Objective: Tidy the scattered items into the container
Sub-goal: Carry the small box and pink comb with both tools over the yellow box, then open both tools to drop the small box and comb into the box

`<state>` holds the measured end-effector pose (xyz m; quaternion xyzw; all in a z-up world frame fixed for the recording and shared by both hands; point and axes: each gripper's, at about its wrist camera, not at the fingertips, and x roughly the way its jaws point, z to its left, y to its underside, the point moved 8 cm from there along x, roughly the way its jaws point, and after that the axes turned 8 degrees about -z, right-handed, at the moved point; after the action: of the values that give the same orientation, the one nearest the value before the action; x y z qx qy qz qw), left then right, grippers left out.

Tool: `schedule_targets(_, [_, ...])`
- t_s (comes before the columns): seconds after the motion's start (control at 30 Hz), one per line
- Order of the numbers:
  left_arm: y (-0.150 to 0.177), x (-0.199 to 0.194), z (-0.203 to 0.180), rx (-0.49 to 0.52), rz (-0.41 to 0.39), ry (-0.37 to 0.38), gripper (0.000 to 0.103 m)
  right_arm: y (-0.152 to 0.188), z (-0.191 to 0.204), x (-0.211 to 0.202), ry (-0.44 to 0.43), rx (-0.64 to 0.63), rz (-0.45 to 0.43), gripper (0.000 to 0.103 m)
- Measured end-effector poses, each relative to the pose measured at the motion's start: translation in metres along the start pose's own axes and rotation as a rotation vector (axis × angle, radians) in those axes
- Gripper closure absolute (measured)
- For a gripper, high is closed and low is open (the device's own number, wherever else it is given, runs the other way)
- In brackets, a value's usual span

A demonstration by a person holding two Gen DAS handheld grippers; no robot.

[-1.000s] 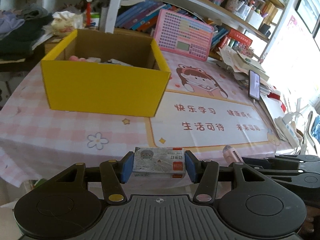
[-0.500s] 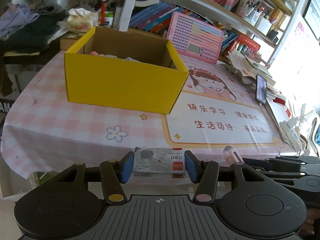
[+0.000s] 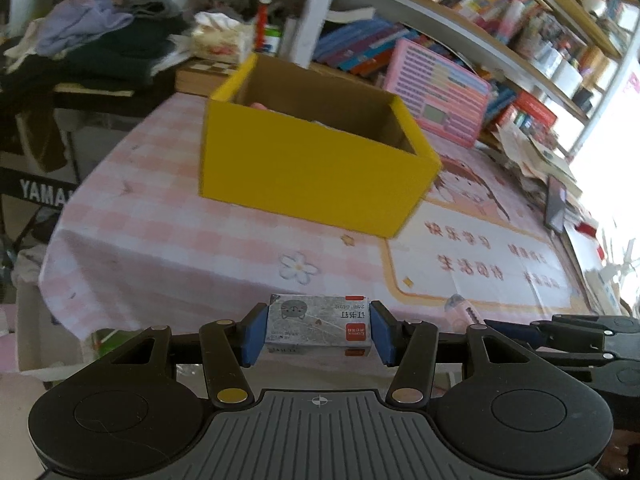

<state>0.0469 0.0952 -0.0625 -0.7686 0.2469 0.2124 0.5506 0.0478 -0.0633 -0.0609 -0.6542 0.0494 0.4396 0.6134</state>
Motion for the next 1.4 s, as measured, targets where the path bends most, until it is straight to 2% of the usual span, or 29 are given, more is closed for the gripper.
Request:
schedule_targets(0.17, [-0.027,-0.005,0.013,0.000,-0.080,-0.024,0.051,-0.028,0.000,0.011,-0.007,-0.016,-0.051,0.080])
schedule_targets(0.4, [-0.088,-0.001,0.016,0.030,-0.213,-0.026,0.051,-0.089,-0.006,0.022,-0.018,-0.041,-0.162,0.080])
schedule_targets(0.63, [-0.143,0.035,0.004,0.114,-0.284,-0.030,0.051,-0.154,-0.014,0.055,0.008,-0.120,-0.241,0.080])
schedule_targets(0.8, [-0.168,0.088,-0.004,0.160,-0.251,-0.034,0.051,-0.177,-0.028,0.107,0.049,-0.188,-0.200,0.080])
schedule_targets(1.07, [-0.193,0.178,-0.001,0.217,-0.146,-0.107,0.051,-0.191,-0.052,0.191,0.083,-0.317,-0.070,0.080])
schedule_targets(1.3, [-0.200,0.222,0.001,0.237,-0.082,-0.163,0.050,-0.206,-0.061,0.220,0.075,-0.362,-0.023,0.080])
schedule_targets(1.4, [-0.200,0.229,0.000,0.229,-0.083,-0.188,0.045,-0.208,-0.066,0.225,0.081,-0.353,-0.019,0.079])
